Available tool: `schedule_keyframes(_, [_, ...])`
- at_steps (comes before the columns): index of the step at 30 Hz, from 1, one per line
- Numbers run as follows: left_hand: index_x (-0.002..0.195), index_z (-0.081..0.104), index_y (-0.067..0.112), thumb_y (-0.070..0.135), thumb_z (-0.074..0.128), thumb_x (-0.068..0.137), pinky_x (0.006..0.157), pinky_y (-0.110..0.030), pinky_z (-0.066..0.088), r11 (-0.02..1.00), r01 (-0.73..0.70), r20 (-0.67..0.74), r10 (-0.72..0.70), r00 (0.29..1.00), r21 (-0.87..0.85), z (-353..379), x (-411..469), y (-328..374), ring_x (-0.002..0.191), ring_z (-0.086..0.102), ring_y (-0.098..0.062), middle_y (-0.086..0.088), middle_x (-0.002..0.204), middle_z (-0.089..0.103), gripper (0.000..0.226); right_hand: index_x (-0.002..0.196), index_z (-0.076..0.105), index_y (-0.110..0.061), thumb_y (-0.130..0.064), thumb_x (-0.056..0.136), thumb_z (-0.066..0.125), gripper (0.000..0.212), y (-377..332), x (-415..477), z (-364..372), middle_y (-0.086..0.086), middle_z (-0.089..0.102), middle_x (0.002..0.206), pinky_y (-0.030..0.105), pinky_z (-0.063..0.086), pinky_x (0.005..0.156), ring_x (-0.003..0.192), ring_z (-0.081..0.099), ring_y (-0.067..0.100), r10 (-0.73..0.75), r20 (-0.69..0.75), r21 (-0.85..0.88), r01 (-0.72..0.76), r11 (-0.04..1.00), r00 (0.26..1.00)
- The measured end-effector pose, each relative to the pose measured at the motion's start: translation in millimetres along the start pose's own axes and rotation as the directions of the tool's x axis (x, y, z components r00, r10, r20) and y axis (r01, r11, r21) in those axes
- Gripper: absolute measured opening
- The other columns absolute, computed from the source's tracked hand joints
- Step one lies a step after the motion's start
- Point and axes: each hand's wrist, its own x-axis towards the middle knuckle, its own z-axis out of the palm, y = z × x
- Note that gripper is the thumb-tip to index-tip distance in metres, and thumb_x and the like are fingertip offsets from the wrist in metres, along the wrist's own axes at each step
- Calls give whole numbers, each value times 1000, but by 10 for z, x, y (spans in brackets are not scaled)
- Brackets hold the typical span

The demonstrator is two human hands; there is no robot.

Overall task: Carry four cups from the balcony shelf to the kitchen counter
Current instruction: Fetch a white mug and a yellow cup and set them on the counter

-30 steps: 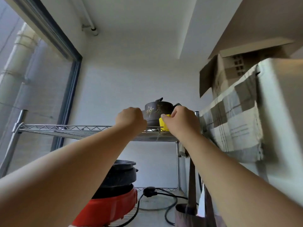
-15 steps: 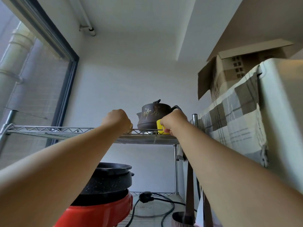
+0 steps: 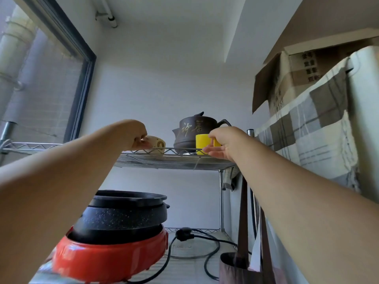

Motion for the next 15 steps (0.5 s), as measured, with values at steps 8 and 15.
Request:
schedule_keyframes(8, [75, 39, 3, 3, 34, 92, 35, -23, 52, 856, 83, 0, -96, 995, -511, -122, -129, -3, 57, 51, -18, -11, 80, 43, 18, 84, 55, -2, -33, 92, 60, 32, 35, 21, 101, 14, 65, 74, 20, 48, 32, 33, 64, 15, -123, -108, 40, 128, 991, 986])
schedule_keyframes(15, [70, 44, 8, 8, 38, 90, 39, -15, 43, 721, -75, -94, 14, 995, -689, -128, -326, -132, 37, 51, -14, -8, 62, 47, 20, 70, 57, -5, -35, 84, 63, 33, -24, -283, 109, 12, 69, 65, 23, 50, 35, 36, 66, 18, -207, -210, 105, 233, 967, 956])
